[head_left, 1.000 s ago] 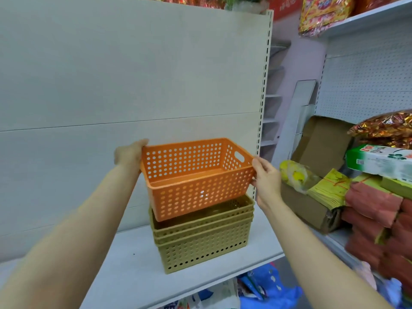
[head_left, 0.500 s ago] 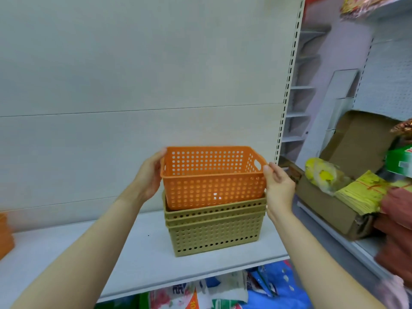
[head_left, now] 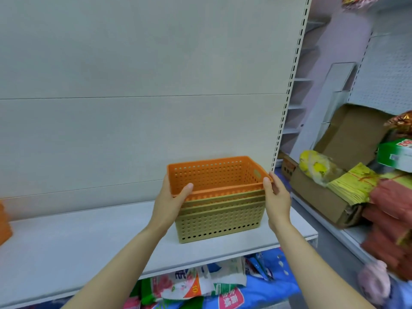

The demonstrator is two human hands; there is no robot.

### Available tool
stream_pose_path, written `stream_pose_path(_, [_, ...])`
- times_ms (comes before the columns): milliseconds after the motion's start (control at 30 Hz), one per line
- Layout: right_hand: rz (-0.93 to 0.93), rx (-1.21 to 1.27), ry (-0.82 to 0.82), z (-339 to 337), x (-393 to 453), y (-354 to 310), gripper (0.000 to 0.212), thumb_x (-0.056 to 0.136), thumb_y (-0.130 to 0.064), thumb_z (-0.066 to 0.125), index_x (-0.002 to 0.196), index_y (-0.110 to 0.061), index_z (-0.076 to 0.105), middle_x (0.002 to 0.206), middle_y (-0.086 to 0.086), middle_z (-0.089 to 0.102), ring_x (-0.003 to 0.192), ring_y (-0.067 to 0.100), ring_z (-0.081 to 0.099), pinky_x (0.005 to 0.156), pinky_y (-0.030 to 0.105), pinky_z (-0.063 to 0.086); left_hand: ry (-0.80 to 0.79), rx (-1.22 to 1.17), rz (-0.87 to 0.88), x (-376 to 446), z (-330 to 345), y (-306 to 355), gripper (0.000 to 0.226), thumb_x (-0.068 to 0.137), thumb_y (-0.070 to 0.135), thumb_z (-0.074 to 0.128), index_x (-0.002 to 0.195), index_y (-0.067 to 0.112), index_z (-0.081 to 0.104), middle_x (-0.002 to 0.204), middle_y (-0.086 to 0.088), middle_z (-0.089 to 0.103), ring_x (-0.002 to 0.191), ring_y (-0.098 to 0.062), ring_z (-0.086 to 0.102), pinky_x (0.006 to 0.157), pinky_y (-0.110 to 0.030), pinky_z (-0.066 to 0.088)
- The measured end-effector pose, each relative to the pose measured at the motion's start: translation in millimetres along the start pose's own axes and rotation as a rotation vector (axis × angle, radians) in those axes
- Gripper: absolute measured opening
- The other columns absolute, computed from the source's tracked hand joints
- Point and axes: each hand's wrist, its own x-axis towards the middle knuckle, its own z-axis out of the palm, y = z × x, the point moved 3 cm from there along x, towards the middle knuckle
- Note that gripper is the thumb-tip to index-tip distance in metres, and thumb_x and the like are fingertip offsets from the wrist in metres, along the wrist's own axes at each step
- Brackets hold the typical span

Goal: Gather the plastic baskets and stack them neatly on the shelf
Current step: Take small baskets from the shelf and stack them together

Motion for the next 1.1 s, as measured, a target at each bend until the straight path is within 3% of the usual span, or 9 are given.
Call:
stream_pose_path(67, [-0.014,-0.019,0.008,1,0,0,0.043,0.098,-0.039,0.051,0.139,-0.025,0.051,0.131,-0.005,0.058,0.115,0.012,0.054,0.100,0.038,0.046,0.002,0.036,0.045,-3,-1,2,0.051,0.085,0.049,0.072,0.129,0.041,0.047,0.111,0.024,0.070,0.095,0.009,0.066,0.085,-0.026,0.051])
stream_pose_path(200, [-0.068,-0.067,-0.003,4,-2,2,0.043,0.100,-0.040,0.046,0.139,-0.024,0.049,0.126,-0.003,0.059,0.111,0.016,0.056,0.093,0.039,0.048,-0.036,0.169,0.124,-3,-8,-1,0.060,0.082,0.041,0.079,0.130,0.040,0.043,0.112,0.028,0.067,0.097,0.017,0.062,0.075,-0.008,0.045])
stream_pose_path(300, [-0.106,-0.181,-0.011,7,2,1,0.045,0.101,-0.042,0.042,0.139,-0.021,0.047,0.128,0.003,0.060,0.115,0.023,0.056,0.094,0.042,0.048,-0.041,0.214,0.106,-1,-14,2,0.061,0.082,0.041,0.078,0.132,0.038,0.043,0.114,0.025,0.067,0.098,0.016,0.061,0.082,-0.019,0.049])
stream_pose_path(367, [-0.174,-0.408,0.048,8,3,-4,0.052,0.099,-0.047,0.036,0.138,-0.014,0.047,0.132,0.008,0.058,0.121,0.030,0.053,0.097,0.046,0.046,-0.072,0.273,0.086,-6,-21,8,0.065,0.084,0.044,0.076,0.138,0.031,0.041,0.124,0.025,0.062,0.108,0.008,0.061,0.093,-0.028,0.050])
stream_pose_path(467, [-0.411,-0.684,0.114,18,-10,-21,0.055,0.096,-0.040,0.043,0.137,-0.003,0.047,0.139,0.016,0.053,0.133,0.035,0.043,0.113,0.046,0.030,-0.082,0.501,0.038,-24,-43,15,0.099,0.083,0.058,0.070,0.158,0.018,0.019,0.157,0.010,0.037,0.142,-0.015,0.039,0.111,-0.036,0.036])
stream_pose_path(567, [-0.688,-0.784,0.031,40,-41,-36,0.057,0.096,-0.037,0.043,0.138,0.000,0.048,0.142,0.017,0.051,0.137,0.033,0.040,0.118,0.042,0.020,0.011,0.819,0.082,-50,-80,14,0.102,0.083,0.067,0.061,0.160,0.018,0.014,0.165,-0.005,0.024,0.151,-0.025,0.023,0.119,-0.041,0.027])
stream_pose_path(867, [-0.892,-0.763,-0.336,131,-171,-51,0.050,0.092,-0.038,0.053,0.126,-0.003,0.060,0.118,0.014,0.068,0.113,0.033,0.062,0.107,0.045,0.038,0.169,1.202,0.117,-131,-197,-3,0.091,0.088,0.068,0.052,0.154,0.009,0.031,0.153,-0.009,0.045,0.140,-0.029,0.041,0.114,-0.038,0.030])
stream_pose_path(967, [-0.929,-0.746,-0.392,170,-218,-60,0.053,0.089,-0.042,0.044,0.116,-0.003,0.065,0.106,0.013,0.072,0.099,0.033,0.067,0.093,0.045,0.050,0.204,1.281,0.095,-151,-247,-12,0.087,0.090,0.067,0.049,0.154,0.010,0.032,0.153,-0.007,0.045,0.138,-0.027,0.042,0.112,-0.038,0.031])
stream_pose_path(1100, [-0.972,-0.718,-0.438,226,-282,-69,0.051,0.087,-0.040,0.045,0.111,-0.002,0.068,0.097,0.012,0.073,0.087,0.033,0.068,0.080,0.040,0.054,0.227,1.329,0.062,-180,-322,-29,0.081,0.092,0.063,0.051,0.152,0.010,0.036,0.148,-0.007,0.050,0.136,-0.027,0.045,0.114,-0.041,0.032])
